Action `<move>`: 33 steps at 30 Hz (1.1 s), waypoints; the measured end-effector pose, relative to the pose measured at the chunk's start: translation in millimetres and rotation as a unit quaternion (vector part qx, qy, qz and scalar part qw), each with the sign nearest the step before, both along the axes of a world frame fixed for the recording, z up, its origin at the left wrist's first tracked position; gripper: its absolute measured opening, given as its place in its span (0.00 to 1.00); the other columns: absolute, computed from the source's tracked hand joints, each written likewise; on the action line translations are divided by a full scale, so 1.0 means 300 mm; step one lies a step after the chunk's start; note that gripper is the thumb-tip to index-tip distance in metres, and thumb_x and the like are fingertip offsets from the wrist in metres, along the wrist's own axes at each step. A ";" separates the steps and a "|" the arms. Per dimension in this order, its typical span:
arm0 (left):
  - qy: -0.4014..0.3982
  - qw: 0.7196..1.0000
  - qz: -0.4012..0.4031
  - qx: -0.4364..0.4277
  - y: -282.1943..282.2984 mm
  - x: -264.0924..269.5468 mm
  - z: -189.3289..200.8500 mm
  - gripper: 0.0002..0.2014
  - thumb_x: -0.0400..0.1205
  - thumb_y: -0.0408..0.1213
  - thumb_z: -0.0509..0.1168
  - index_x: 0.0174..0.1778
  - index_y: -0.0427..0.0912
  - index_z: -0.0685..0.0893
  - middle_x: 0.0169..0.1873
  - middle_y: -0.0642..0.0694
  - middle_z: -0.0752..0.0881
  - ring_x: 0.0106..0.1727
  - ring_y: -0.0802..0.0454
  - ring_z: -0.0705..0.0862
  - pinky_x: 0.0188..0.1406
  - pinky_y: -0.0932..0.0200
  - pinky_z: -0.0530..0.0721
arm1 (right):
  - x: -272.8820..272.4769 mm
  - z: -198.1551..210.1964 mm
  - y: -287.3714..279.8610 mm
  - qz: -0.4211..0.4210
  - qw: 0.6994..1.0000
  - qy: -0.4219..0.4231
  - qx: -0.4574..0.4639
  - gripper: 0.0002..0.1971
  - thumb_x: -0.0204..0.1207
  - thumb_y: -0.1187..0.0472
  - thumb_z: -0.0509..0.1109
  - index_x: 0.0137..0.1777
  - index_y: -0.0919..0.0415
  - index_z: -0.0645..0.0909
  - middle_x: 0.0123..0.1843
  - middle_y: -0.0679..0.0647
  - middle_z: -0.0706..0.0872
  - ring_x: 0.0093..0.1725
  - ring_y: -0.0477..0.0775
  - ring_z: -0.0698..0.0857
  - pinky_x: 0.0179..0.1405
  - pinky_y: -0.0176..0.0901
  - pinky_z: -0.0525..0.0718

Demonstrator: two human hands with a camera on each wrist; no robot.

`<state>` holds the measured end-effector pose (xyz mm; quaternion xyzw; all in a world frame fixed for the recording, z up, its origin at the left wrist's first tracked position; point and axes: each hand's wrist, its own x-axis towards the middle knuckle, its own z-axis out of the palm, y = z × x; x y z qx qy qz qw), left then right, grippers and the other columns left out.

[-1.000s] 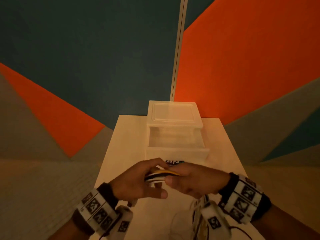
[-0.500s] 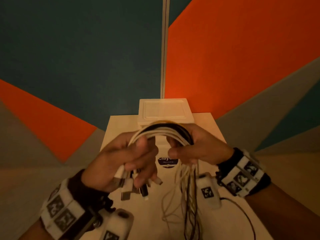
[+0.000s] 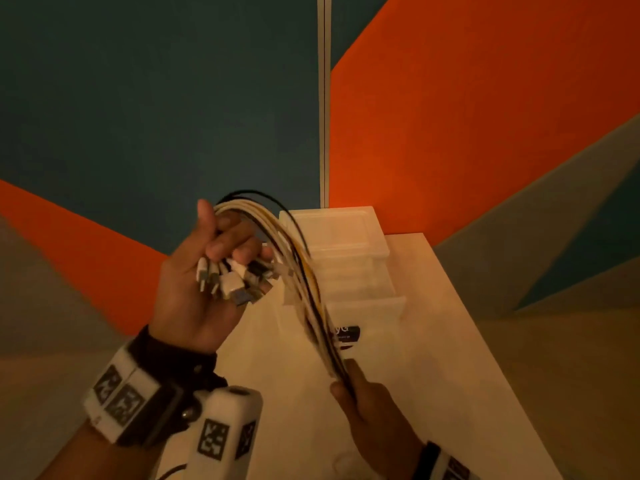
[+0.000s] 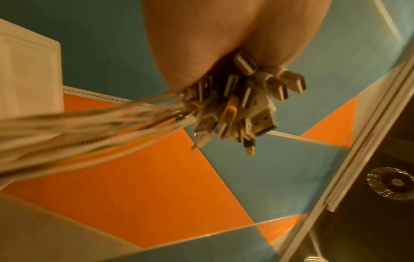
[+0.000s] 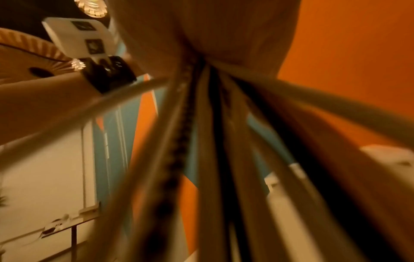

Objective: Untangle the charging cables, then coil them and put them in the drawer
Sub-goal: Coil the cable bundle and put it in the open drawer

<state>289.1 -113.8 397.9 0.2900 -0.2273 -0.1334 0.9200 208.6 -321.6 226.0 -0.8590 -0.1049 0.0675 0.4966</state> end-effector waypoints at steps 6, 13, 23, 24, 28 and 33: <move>-0.075 0.913 0.250 0.315 -0.065 0.042 -0.139 0.19 0.88 0.47 0.55 0.32 0.42 0.72 0.30 0.39 0.83 0.30 0.45 0.83 0.24 0.57 0.78 | 0.055 0.085 -0.010 0.142 0.978 0.067 -0.134 0.13 0.87 0.44 0.53 0.64 0.45 0.71 0.33 0.46 0.77 0.30 0.43 0.75 0.31 0.40 0.71; -0.191 0.732 0.236 0.610 -0.095 0.004 -0.312 0.22 0.80 0.61 0.61 0.54 0.45 0.74 0.33 0.47 0.87 0.28 0.52 0.85 0.28 0.51 0.85 | 0.110 0.150 -0.003 0.253 0.933 0.193 -0.169 0.19 0.85 0.44 0.54 0.74 0.44 0.69 0.52 0.54 0.83 0.48 0.57 0.82 0.57 0.56 0.79; -0.344 0.557 0.101 0.749 -0.105 -0.039 -0.463 0.28 0.84 0.64 0.45 0.62 0.45 0.75 0.50 0.45 0.87 0.48 0.47 0.85 0.49 0.52 0.80 | 0.182 0.216 0.005 0.324 0.910 0.232 -0.119 0.12 0.83 0.53 0.65 0.55 0.61 0.81 0.36 0.57 0.77 0.28 0.51 0.72 0.31 0.45 0.73; -0.316 0.613 0.070 0.721 -0.101 -0.053 -0.461 0.27 0.84 0.64 0.43 0.58 0.47 0.76 0.45 0.47 0.87 0.45 0.49 0.85 0.49 0.50 0.81 | 0.187 0.224 0.002 0.331 0.907 0.241 -0.101 0.10 0.83 0.53 0.66 0.53 0.60 0.82 0.33 0.55 0.75 0.26 0.51 0.71 0.28 0.44 0.72; -0.158 0.780 -0.005 0.606 -0.074 -0.086 -0.469 0.25 0.86 0.62 0.50 0.55 0.46 0.82 0.44 0.42 0.88 0.47 0.42 0.87 0.54 0.39 0.81 | 0.209 0.244 -0.010 0.335 0.899 0.270 -0.082 0.11 0.82 0.54 0.68 0.54 0.62 0.84 0.31 0.53 0.71 0.24 0.49 0.68 0.21 0.40 0.67; -0.111 0.854 -0.098 0.499 -0.102 -0.128 -0.458 0.18 0.92 0.44 0.47 0.51 0.41 0.81 0.44 0.38 0.84 0.48 0.34 0.82 0.58 0.27 0.75 | 0.219 0.248 -0.014 0.343 0.899 0.257 -0.092 0.11 0.78 0.54 0.72 0.50 0.62 0.86 0.32 0.58 0.74 0.25 0.53 0.70 0.27 0.45 0.69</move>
